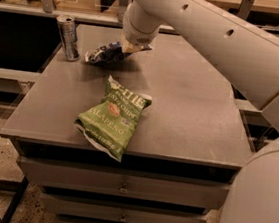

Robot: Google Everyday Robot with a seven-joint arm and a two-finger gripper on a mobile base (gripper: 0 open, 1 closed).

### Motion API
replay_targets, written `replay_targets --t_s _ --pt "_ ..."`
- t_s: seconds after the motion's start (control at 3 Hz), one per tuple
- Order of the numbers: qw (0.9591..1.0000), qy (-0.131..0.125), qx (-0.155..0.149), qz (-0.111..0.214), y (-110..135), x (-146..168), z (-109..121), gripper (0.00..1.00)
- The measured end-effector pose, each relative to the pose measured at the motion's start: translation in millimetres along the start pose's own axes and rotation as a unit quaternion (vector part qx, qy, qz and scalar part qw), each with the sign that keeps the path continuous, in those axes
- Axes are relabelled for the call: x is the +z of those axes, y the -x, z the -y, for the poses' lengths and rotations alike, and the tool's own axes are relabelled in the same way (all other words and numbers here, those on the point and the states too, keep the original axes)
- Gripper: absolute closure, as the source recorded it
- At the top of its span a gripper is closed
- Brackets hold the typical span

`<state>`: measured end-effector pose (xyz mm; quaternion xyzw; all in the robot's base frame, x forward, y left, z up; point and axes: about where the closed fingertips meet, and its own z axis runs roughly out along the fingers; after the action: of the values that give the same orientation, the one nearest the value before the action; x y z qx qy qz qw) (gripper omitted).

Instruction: Move blue chip bag near redbull can

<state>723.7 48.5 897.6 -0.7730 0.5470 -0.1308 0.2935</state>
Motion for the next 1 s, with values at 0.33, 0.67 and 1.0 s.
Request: replay_targets --t_s 0.33,0.67,1.0 --pt "1.0 -0.001 -0.006 0.003 8.0 -1.6 -1.9 0.36" --pt "0.9999 0.0 -0.012 0.005 14.3 -2.1 -5.9 0.13" --pt "1.0 0.005 -0.002 0.002 5.2 -4.4 -7.9 0.0"
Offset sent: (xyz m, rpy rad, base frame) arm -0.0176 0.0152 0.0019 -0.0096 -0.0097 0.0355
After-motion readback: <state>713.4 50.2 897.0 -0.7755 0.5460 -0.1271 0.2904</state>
